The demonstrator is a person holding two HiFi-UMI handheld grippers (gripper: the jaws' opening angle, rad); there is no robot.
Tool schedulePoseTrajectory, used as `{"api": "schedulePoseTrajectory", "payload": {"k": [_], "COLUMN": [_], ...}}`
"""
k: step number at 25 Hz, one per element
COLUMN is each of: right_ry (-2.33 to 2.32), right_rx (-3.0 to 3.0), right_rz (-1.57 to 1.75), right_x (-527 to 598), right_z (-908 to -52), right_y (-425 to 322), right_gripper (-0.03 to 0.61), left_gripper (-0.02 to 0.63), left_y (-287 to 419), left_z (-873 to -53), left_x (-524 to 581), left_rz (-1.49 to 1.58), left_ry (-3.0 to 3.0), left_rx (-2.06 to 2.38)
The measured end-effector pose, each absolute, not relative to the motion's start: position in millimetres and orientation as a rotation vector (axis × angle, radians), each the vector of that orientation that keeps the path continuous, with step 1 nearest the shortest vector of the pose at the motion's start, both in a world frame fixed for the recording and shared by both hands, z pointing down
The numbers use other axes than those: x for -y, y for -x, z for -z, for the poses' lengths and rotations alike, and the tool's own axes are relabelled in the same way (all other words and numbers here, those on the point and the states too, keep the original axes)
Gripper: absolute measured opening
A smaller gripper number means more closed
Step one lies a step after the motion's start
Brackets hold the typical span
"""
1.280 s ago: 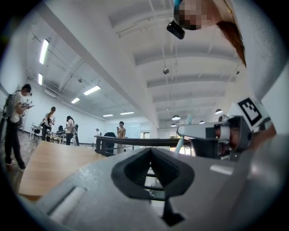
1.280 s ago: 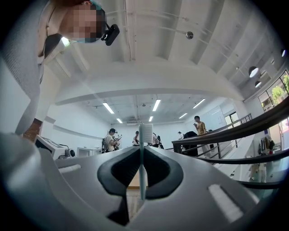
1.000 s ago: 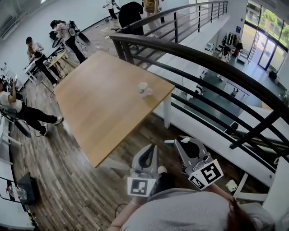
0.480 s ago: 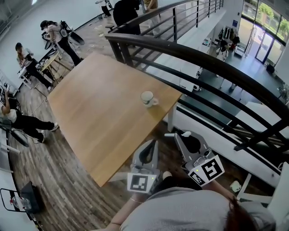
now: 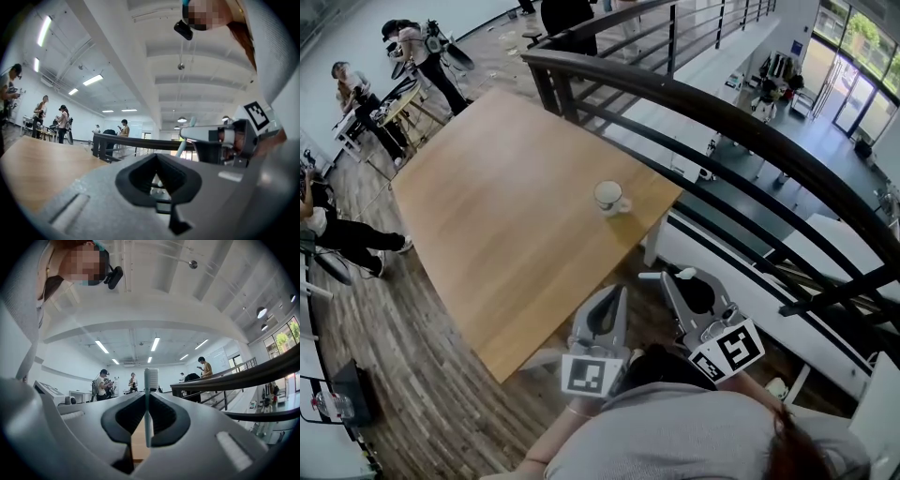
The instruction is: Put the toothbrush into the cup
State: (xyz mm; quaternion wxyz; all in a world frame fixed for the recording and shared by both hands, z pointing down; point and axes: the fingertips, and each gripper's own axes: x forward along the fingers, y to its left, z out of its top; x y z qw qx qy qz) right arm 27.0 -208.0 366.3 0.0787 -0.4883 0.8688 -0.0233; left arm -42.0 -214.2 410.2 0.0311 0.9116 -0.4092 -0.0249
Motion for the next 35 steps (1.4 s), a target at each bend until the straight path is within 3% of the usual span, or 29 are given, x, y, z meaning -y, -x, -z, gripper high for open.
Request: {"api": "schedulePoseTrajectory", "payload": {"k": [15, 23, 35], "right_ry": [1.347, 1.492, 1.454], "right_rx": [-2.597, -2.766, -2.798], "right_rz": [0.076, 0.153, 0.409], "right_x": [353, 454, 470], "right_z": [-356, -433, -505], "right_y": [-39, -11, 23], "right_gripper": [0.025, 0.025, 0.026], "left_gripper": [0.005, 0.005, 0.005], "left_y": [62, 74, 91], "left_z": [-428, -433, -442], "left_x": [222, 220, 225], "left_rz": [0.031, -0.023, -0.089], "left_ry": [-2.658, -2.618, -2.574], "left_rx": [1.428, 1.492, 1.543]}}
